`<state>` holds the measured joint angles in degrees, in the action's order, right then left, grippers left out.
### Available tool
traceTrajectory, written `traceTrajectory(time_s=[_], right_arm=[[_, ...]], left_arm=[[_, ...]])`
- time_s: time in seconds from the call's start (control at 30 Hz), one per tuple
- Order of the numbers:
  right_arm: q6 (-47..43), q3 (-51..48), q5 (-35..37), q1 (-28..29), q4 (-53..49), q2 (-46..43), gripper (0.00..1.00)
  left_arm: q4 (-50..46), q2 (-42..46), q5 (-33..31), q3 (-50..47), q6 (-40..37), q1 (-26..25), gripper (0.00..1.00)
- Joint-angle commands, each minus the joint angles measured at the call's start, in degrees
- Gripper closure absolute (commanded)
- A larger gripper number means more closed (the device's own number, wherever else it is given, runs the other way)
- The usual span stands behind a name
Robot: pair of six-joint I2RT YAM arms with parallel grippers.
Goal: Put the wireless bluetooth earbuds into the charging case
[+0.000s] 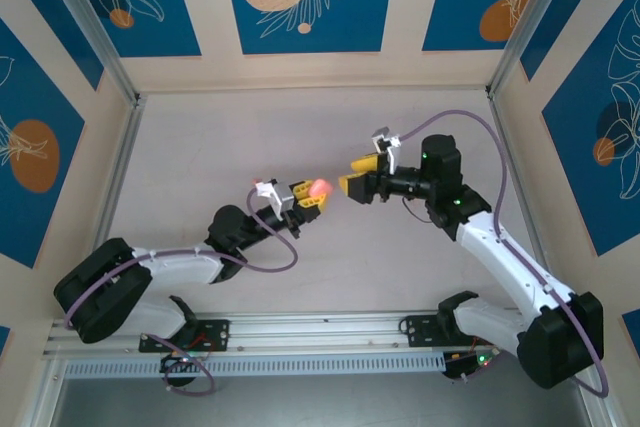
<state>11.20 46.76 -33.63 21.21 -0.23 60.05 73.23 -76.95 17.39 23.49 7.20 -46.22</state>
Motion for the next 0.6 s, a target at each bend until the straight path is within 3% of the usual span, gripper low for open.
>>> traceTrajectory(time_s=[0.0, 0.07, 0.17, 0.57], right_arm=[[-27.12, -0.84, -15.64, -2.01, -10.31, -2.83, 0.33], [-38.31, -0.58, -17.93, -2.44, -15.76, -4.09, 0.4], [-46.46, 1.97, -19.5, -3.35, -22.7, -3.14, 0.43], [-57.74, 10.66, -20.54, -0.58, -33.84, 6.78, 0.47]], left_arm=[[0.21, 1.27, 9.44, 0.93, 2.32, 1.07, 0.9], [-0.02, 1.26, 12.47, 1.53, 2.78, 1.39, 0.9], [-0.42, 1.18, 16.47, 2.58, 3.21, 1.67, 0.9], [1.06, -1.12, 22.17, 5.23, 3.24, 1.9, 0.89]])
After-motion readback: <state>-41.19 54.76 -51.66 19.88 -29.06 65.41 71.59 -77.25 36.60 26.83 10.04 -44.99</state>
